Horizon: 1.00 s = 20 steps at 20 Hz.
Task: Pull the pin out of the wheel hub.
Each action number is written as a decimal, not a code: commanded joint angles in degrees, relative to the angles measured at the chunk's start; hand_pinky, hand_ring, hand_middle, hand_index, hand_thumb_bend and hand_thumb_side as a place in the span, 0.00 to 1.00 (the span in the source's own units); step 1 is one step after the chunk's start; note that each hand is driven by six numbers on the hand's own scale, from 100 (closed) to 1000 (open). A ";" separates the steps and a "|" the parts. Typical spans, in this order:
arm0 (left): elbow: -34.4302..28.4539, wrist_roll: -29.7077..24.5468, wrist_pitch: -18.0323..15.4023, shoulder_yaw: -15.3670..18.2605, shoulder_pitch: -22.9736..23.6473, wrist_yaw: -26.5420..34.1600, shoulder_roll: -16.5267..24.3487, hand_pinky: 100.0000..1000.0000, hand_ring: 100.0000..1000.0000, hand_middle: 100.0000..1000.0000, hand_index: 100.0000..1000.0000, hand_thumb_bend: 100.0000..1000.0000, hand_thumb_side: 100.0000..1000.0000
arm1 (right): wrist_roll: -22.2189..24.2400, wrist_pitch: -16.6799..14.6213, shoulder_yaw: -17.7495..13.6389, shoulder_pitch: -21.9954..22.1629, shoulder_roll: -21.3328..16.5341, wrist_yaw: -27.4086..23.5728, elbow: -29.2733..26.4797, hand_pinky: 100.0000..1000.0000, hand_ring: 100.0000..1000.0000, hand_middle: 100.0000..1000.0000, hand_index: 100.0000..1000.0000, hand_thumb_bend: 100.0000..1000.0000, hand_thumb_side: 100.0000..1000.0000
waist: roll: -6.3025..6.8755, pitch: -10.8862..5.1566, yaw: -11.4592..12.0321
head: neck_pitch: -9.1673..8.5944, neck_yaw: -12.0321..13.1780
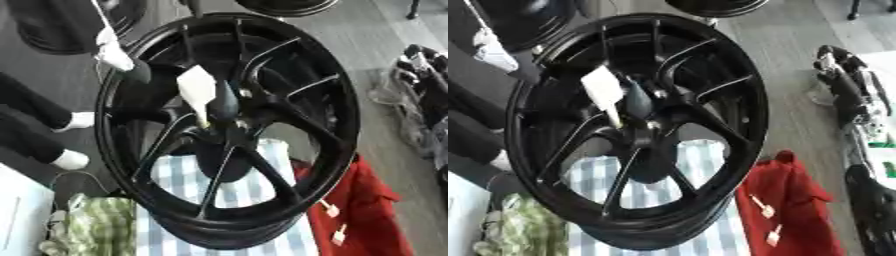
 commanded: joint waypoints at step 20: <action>13.72 0.05 -5.84 -5.75 -3.43 -8.10 -6.73 0.80 0.79 0.70 0.75 0.68 0.18 | -0.08 -0.06 -0.06 -1.24 -1.51 -0.33 -0.29 0.91 0.81 0.80 0.77 0.08 0.37 | -0.20 -1.30 -0.65 | 0.36 2.11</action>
